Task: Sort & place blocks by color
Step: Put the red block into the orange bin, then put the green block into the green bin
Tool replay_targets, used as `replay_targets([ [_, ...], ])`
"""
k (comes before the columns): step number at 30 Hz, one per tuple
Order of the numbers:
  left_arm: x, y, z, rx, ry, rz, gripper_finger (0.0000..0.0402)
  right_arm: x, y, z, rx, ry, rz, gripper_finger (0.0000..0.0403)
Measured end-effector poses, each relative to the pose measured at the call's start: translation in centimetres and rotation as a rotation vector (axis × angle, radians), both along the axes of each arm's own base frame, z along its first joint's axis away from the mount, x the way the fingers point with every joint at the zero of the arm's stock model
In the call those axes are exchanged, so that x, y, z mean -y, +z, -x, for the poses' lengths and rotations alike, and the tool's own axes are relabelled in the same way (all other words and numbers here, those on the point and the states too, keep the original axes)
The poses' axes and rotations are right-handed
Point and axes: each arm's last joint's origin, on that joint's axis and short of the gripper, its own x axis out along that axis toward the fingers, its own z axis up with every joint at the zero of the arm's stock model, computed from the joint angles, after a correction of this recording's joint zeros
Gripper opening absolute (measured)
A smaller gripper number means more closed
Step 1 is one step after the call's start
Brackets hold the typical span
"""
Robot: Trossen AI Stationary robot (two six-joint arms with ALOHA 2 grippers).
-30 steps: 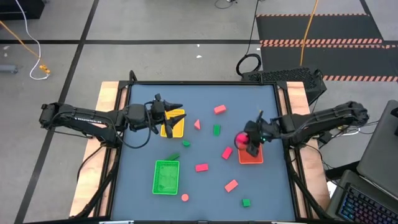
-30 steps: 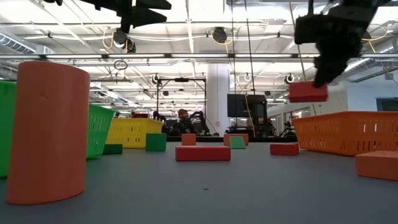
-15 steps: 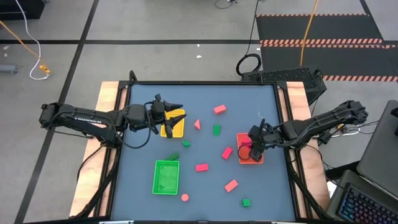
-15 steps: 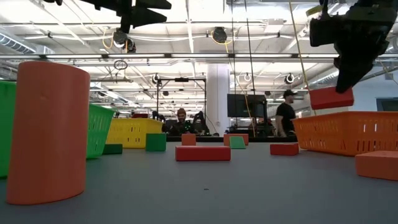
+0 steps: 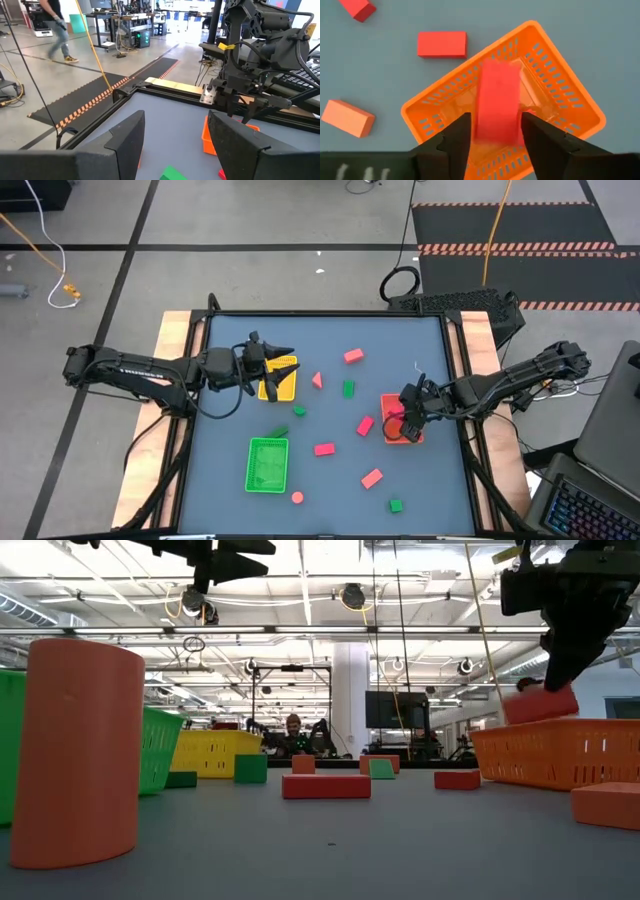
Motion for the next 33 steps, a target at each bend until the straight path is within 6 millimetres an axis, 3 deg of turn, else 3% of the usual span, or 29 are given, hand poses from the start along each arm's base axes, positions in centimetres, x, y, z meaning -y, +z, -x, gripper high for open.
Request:
replay_targets([
  [12, 0.0, 0.0, 0.0, 0.001, 0.0, 0.0, 0.0221, 0.4, -0.8, -0.4, 0.059, 0.03, 0.099, 0.0253],
  [24, 0.0, 0.3, 0.0, 0.027, 0.0, 0.002, 0.0221, 3.8, 1.2, -4.2, 0.39, 0.031, 0.246, 0.0247],
  [33, 0.0, -0.1, 0.0, 0.003, 0.002, 0.023, 0.0221, 7.0, -1.1, -7.6, 0.382, 0.035, 0.278, 0.0247],
])
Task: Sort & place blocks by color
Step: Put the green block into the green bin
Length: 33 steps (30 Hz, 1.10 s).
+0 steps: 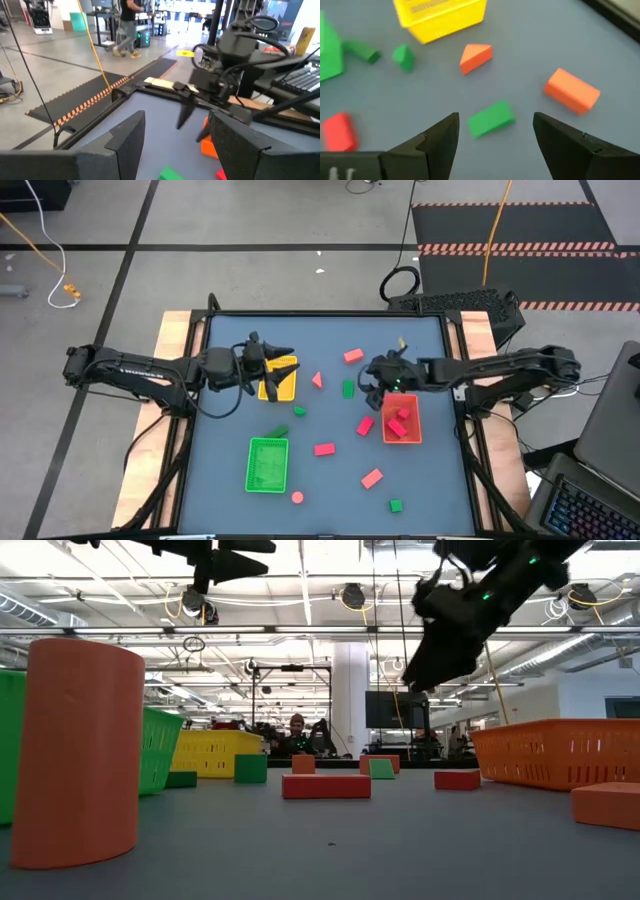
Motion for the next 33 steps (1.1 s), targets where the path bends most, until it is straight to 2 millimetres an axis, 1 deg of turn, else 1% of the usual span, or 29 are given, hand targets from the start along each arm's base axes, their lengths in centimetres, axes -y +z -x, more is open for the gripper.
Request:
replay_targets([
  [4, 0.0, -0.5, 0.1, -0.051, 0.0, 0.001, 0.0221, 1.4, -0.8, -1.1, 0.018, -0.015, 0.043, 0.0247],
  [8, 0.0, -1.0, 0.1, -0.1, 0.001, 0.004, 0.0221, 2.5, -0.8, -1.4, 0.042, -0.037, 0.069, 0.0247],
  [11, 0.1, -1.2, 0.1, -0.122, -0.004, 0.005, 0.0221, 3.0, -0.5, -1.4, 0.065, -0.052, 0.077, 0.0247],
  [15, 0.5, -1.2, 0.1, -0.122, -0.018, 0.007, 0.0221, 3.1, -0.2, -1.6, 0.103, -0.055, 0.085, 0.0247],
  [18, 0.8, -0.8, 0.1, -0.115, -0.03, 0.028, 0.0221, 3.1, -0.1, -1.6, 0.113, -0.038, 0.085, 0.0247],
  [20, 1.3, -0.7, -0.5, -0.12, -0.042, 0.038, 0.0221, 3.2, -0.1, -1.6, 0.11, -0.027, 0.083, 0.0247],
  [22, 1.9, -1.0, -1.2, -0.178, -0.048, 0.042, 0.0221, 3.2, -0.1, -1.6, 0.112, -0.027, 0.086, 0.0247],
  [25, 2.8, -1.4, -3.1, -0.277, -0.042, 0.039, 0.022, 3.2, 0.0, -1.7, 0.114, -0.022, 0.092, 0.0247],
  [29, 4.0, -2.8, -5.8, -0.456, -0.047, 0.018, 0.022, 3.2, 0.0, -1.7, 0.108, -0.003, 0.115, 0.0247],
  [33, 5.0, -4.6, -8.0, -0.654, -0.072, -0.026, 0.0221, 3.1, 0.0, -1.7, 0.11, 0.042, 0.104, 0.0247],
])
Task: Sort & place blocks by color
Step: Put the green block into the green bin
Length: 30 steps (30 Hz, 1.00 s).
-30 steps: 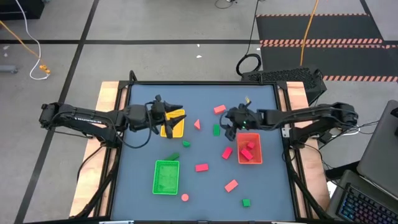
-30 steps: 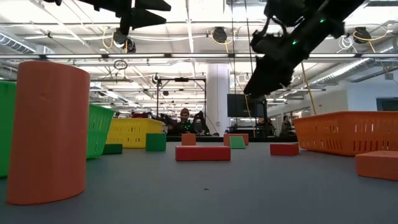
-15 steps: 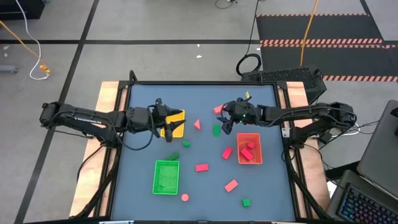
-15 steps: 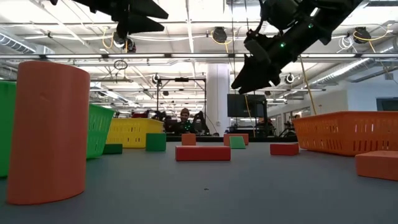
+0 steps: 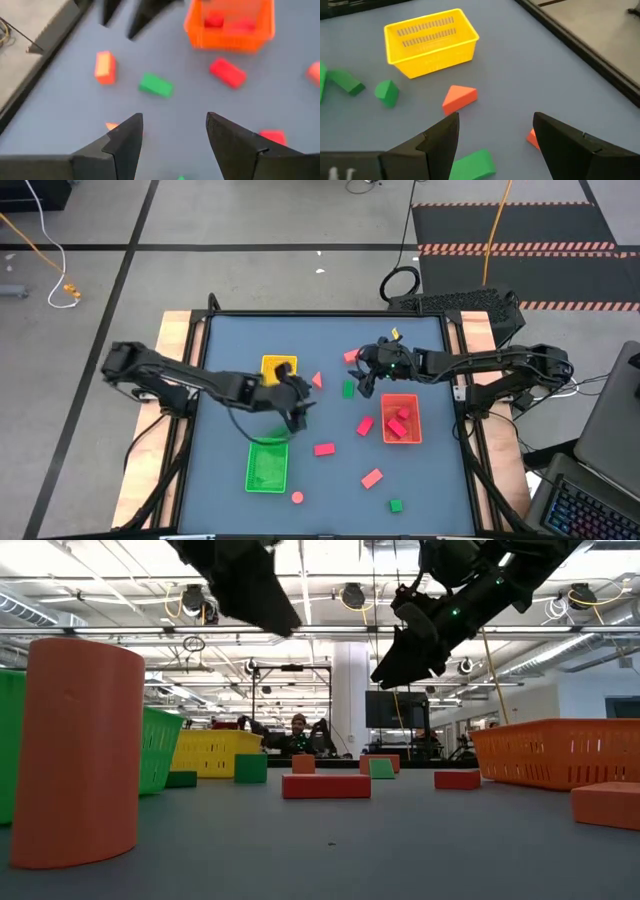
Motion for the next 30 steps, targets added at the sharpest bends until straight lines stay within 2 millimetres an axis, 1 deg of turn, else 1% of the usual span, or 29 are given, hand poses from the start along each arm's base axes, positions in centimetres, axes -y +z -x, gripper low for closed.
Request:
replay_targets([
  [3, 0.4, -1.6, -0.9, -0.201, -0.038, -0.008, 0.0221, -0.1, 0.0, 0.0, 0.002, 0.032, -0.013, 0.0247],
  [7, 0.8, -2.6, -1.8, -0.387, -0.064, -0.026, 0.0221, -0.1, 0.0, 0.0, -0.003, 0.043, 0.0, 0.0247],
  [10, 1.2, -2.9, -2.5, -0.454, -0.107, -0.056, 0.0221, -0.1, 0.0, 0.0, -0.001, 0.044, 0.002, 0.0247],
  [13, 1.5, -3.1, -3.2, -0.458, -0.167, -0.028, 0.0221, -0.1, 0.0, -0.1, 0.001, 0.044, 0.003, 0.0247],
  [16, 1.5, -4.1, -3.5, -0.494, -0.196, 0.014, 0.0221, -0.1, 0.1, -0.1, 0.003, 0.044, 0.003, 0.0247],
  [17, 1.5, -4.8, -3.6, -0.52, -0.2, 0.022, 0.0221, -0.1, 0.1, -0.1, 0.004, 0.045, 0.003, 0.0247],
  [23, 0.5, -8.0, -4.1, -0.656, -0.177, 0.043, 0.0221, -0.1, 0.1, -0.1, 0.013, 0.045, 0.004, 0.0247],
  [25, 0.1, -8.3, -4.2, -0.664, -0.164, 0.044, 0.0221, -0.1, 0.1, -0.1, 0.013, 0.045, 0.003, 0.0247],
  [30, -1.0, -8.4, -4.2, -0.684, -0.159, 0.039, 0.0221, -0.1, 0.1, -0.1, 0.012, 0.045, 0.003, 0.0247],
])
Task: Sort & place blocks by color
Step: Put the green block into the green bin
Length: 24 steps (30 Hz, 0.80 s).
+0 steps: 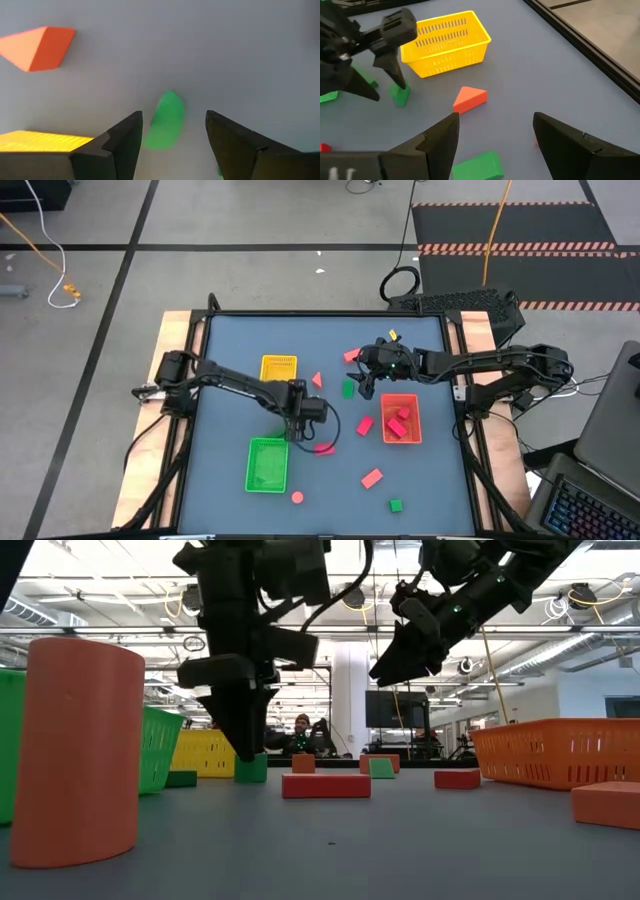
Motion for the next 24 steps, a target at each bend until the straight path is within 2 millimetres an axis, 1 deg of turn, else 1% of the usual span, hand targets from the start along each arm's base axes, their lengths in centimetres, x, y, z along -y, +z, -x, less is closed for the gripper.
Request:
replay_targets([
  [5, -0.6, 0.1, 0.0, 0.001, 0.008, -0.001, 0.0221, 0.0, 0.0, 0.0, 0.001, -0.002, -0.005, 0.0247],
  [12, -0.4, 0.0, 0.0, -0.003, -0.003, 0.032, 0.0221, 0.0, -0.1, 0.1, -0.006, -0.008, -0.017, 0.0247],
  [19, -0.4, -0.9, 0.6, -0.034, -0.01, 0.022, 0.0219, -0.2, -0.1, 0.0, -0.001, 0.018, -0.05, 0.0247],
  [21, -0.5, -1.4, 0.8, -0.03, -0.009, 0.02, 0.0213, -0.2, -0.1, 0.0, 0.0, 0.027, -0.054, 0.0247],
  [24, -0.5, -1.9, 0.7, 0.014, -0.01, 0.024, 0.0192, -0.2, -0.1, 0.0, 0.0, 0.028, -0.053, 0.0247],
])
